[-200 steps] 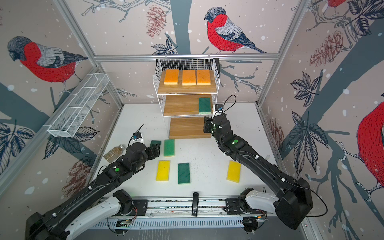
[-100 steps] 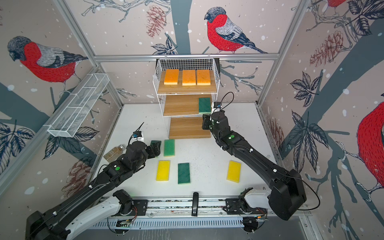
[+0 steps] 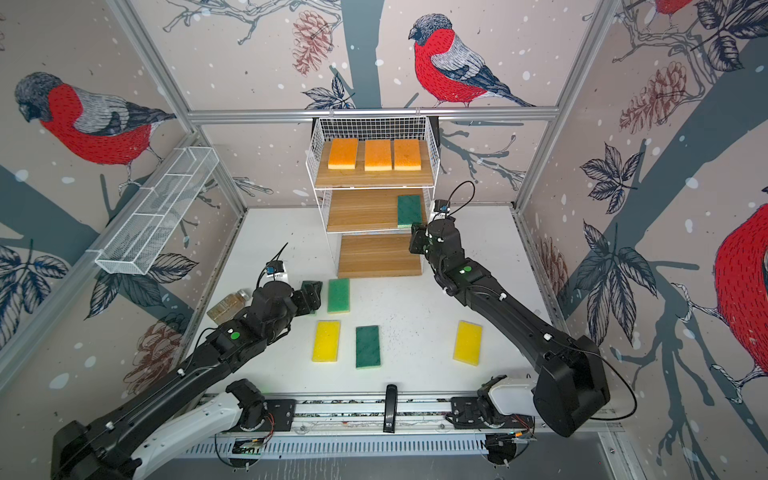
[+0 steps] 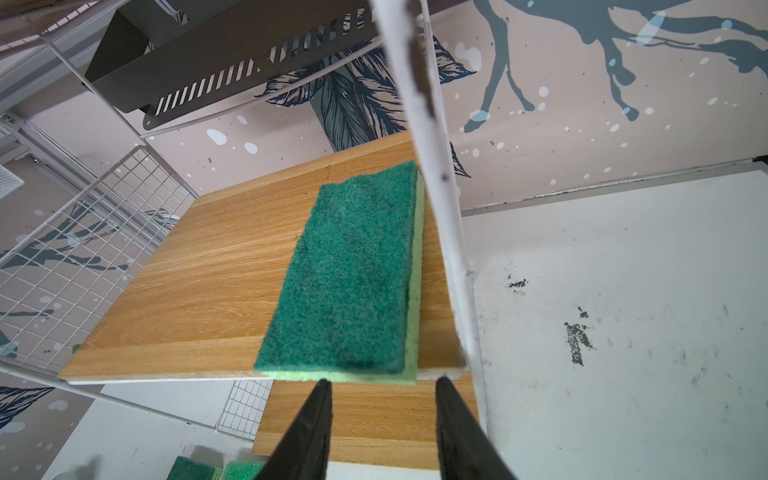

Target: Place and organize the cleaning sponges onto the shelf

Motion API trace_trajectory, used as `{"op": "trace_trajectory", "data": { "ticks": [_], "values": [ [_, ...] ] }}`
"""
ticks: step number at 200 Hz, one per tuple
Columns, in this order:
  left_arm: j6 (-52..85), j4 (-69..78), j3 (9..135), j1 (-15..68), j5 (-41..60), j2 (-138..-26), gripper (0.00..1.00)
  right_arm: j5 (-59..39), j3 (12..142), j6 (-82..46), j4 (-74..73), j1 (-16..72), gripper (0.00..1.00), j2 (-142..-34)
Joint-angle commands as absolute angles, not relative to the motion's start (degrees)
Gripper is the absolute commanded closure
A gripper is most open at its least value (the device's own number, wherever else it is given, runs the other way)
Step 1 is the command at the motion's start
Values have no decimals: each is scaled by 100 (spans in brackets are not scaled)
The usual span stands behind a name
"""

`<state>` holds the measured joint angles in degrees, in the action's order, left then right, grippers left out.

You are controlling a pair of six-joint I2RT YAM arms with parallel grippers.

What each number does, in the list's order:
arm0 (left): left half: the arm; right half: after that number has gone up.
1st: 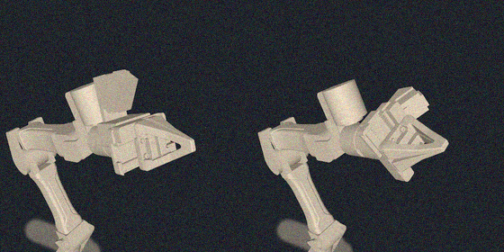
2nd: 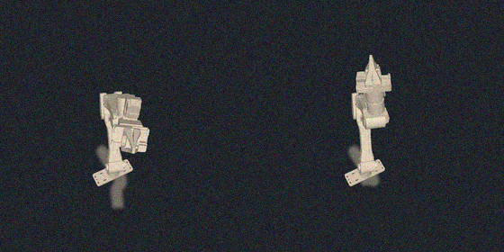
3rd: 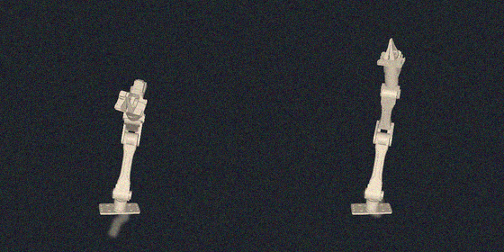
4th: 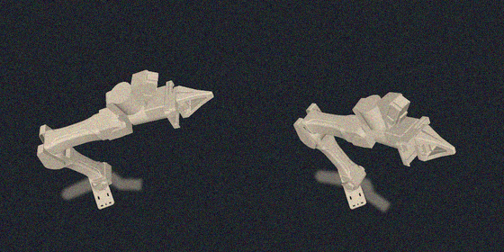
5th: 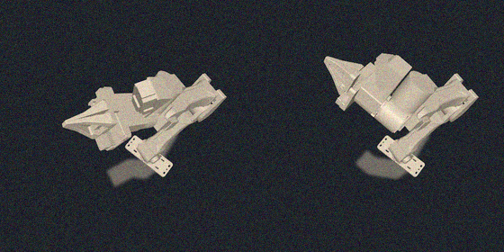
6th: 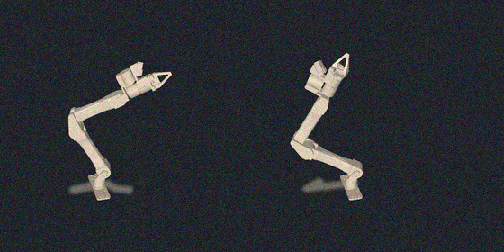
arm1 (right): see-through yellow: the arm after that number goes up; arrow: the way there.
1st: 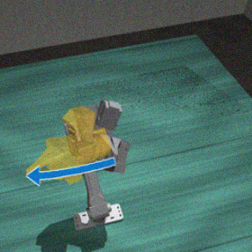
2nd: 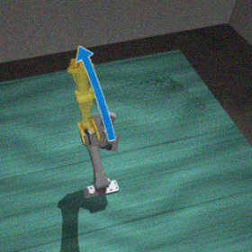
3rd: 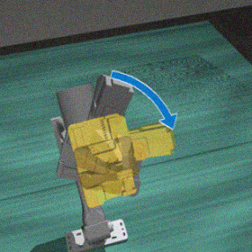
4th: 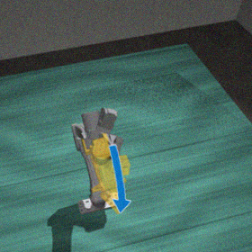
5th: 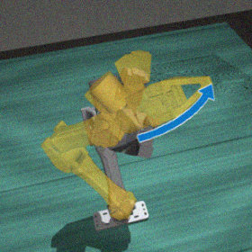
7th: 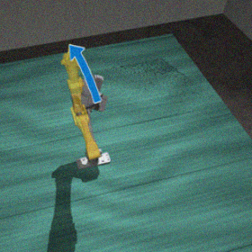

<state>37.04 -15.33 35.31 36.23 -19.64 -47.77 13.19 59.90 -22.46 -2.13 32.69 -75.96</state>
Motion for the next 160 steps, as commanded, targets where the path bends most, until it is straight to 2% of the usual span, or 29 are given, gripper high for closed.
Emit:
{"op": "trace_trajectory", "data": {
  "ticks": [1,160],
  "values": [
    [3621,-1415,3578,3615,-2019,-4774,13,1367,6047,-2302,-413,3248,58,-7658],
    [3709,-1265,3428,3617,-1908,-4852,13,1409,6226,-2461,-730,3178,57,-8016]
  ]
}}
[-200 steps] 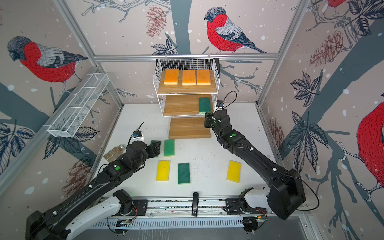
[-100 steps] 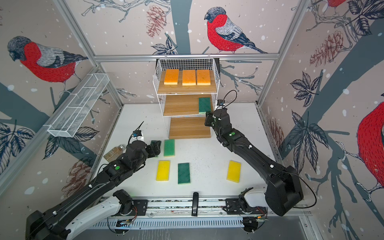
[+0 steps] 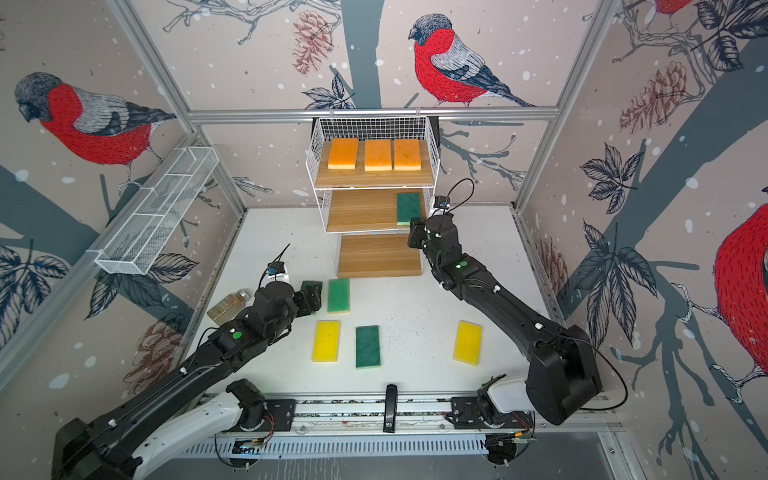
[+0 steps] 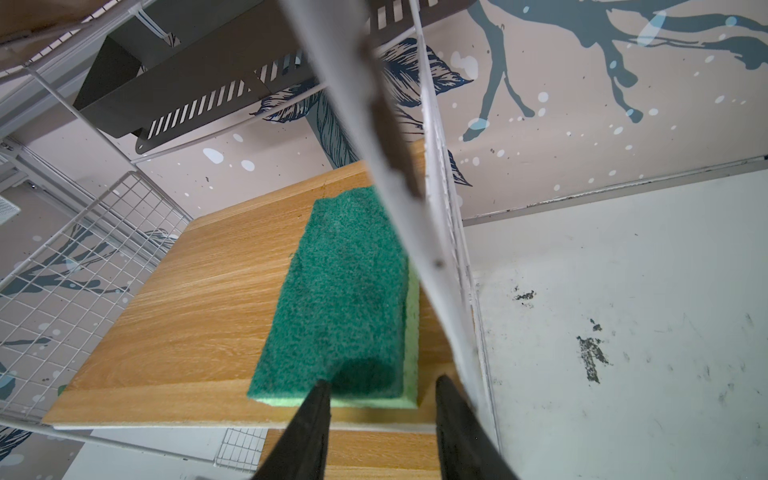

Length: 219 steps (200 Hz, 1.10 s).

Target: Place and organize the cleaning sponges onto the shelf

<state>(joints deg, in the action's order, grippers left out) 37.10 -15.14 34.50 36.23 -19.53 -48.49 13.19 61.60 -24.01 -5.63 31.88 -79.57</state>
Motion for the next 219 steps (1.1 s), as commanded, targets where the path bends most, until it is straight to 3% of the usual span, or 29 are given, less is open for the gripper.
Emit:
{"op": "trace_trajectory", "data": {
  "ticks": [1,219],
  "values": [
    [3709,-1265,3428,3614,-1908,-4852,13,1412,6229,-2461,-730,3180,57,-8016],
    [3773,-1037,3338,3613,-1737,-5038,13,1846,6619,-2847,-526,3326,54,-8549]
  ]
}}
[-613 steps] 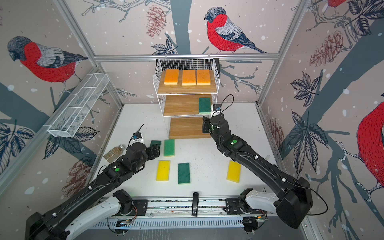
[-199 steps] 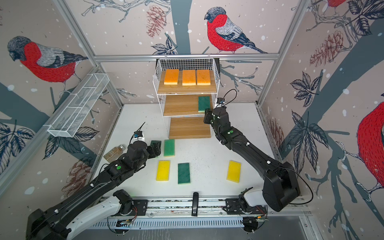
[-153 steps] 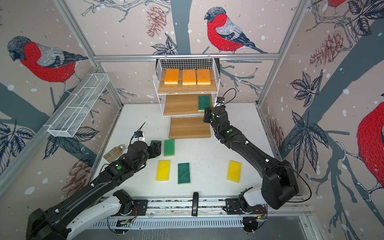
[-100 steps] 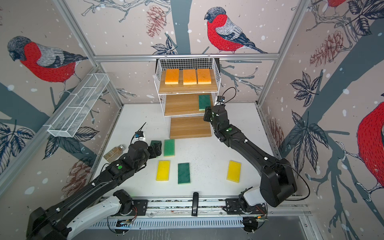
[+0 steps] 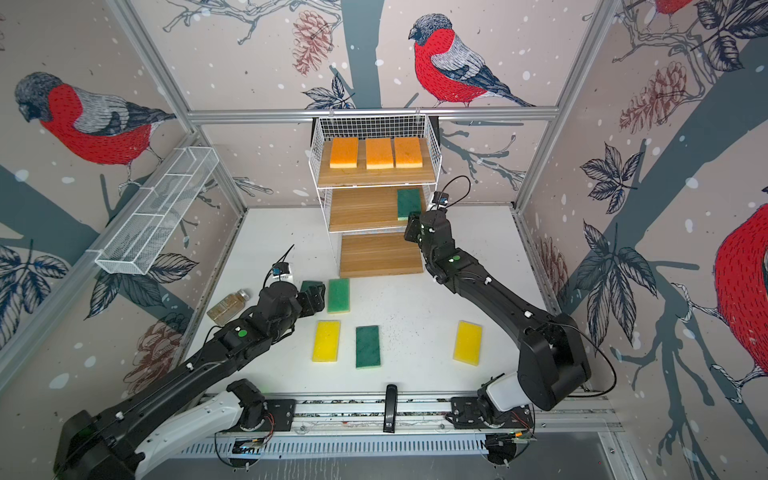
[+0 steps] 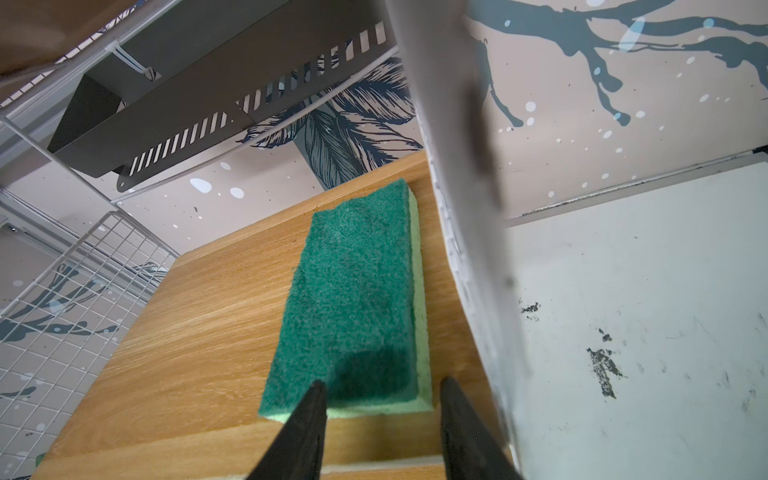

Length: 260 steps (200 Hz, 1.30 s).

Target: Place and organize the cleaning sponges onto the shelf

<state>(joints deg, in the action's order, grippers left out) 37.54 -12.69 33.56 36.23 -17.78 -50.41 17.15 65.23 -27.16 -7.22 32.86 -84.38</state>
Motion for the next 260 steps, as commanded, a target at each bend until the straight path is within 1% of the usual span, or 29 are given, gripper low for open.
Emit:
{"op": "trace_trajectory", "data": {
  "ticks": [1,98,160,207,260],
  "values": [
    [3772,-1037,3338,3613,-1738,-5037,13,1855,6623,-2856,-518,3329,54,-8555],
    [3766,-945,3366,3612,-1652,-5123,13,2544,6742,-3167,-140,3340,53,-8665],
    [3762,-938,3366,3612,-1636,-5176,13,2479,6751,-3184,-176,3397,52,-8753],
    [3756,-946,3357,3613,-1580,-5229,13,2692,6684,-3115,-199,3545,52,-8619],
    [3753,-1008,3359,3613,-1547,-5282,13,2865,6500,-2986,-195,3778,44,-8204]
  ]
}}
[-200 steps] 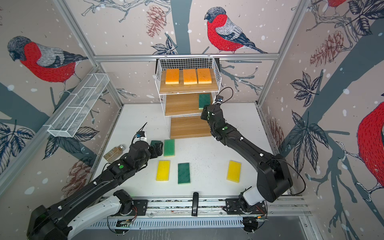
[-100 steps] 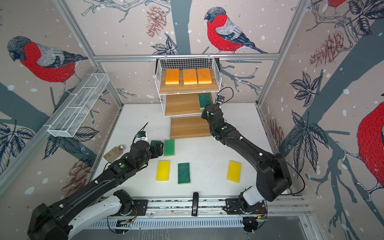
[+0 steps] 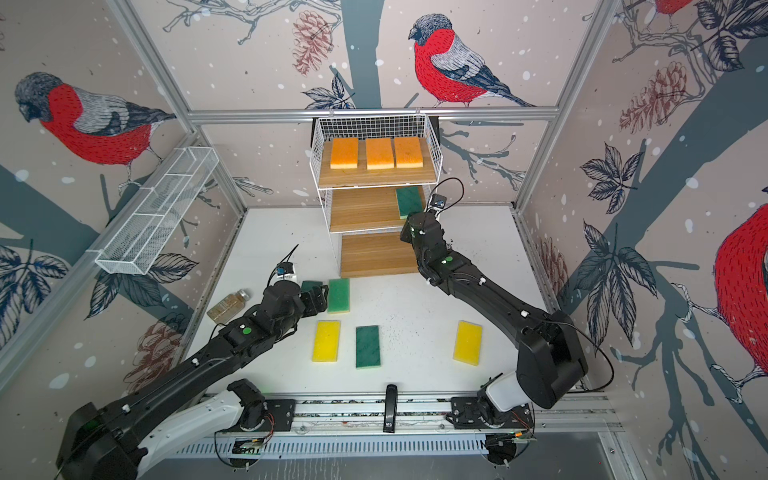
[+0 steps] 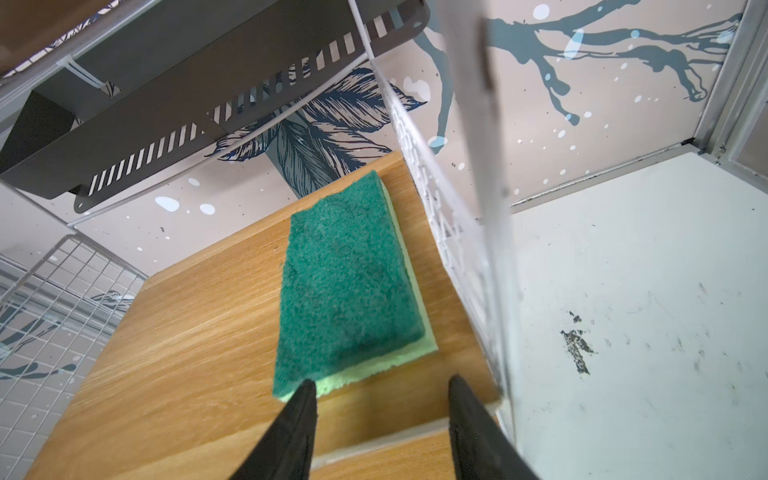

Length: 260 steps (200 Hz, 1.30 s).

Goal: Place and organize the cleaning sponges onto the shelf
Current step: 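Withdraw the right gripper while the left gripper lowers over the dark green pad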

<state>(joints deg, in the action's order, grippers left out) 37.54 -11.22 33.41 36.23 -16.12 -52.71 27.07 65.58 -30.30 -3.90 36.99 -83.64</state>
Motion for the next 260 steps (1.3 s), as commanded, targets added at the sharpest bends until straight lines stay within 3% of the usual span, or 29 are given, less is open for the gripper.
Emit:
{"op": "trace_trajectory", "data": {
  "ticks": [1,161,260],
  "values": [
    [3753,-1009,3362,3613,-1552,-5282,13,2865,6498,-2987,-198,3783,43,-8198],
    [3724,-1558,3319,3630,-1459,-5757,10,2274,5162,-2426,435,3857,20,-6875],
    [4061,-1917,3241,3517,-2468,-6348,3,1126,4359,-2558,101,3276,14,-6947]
  ]
}}
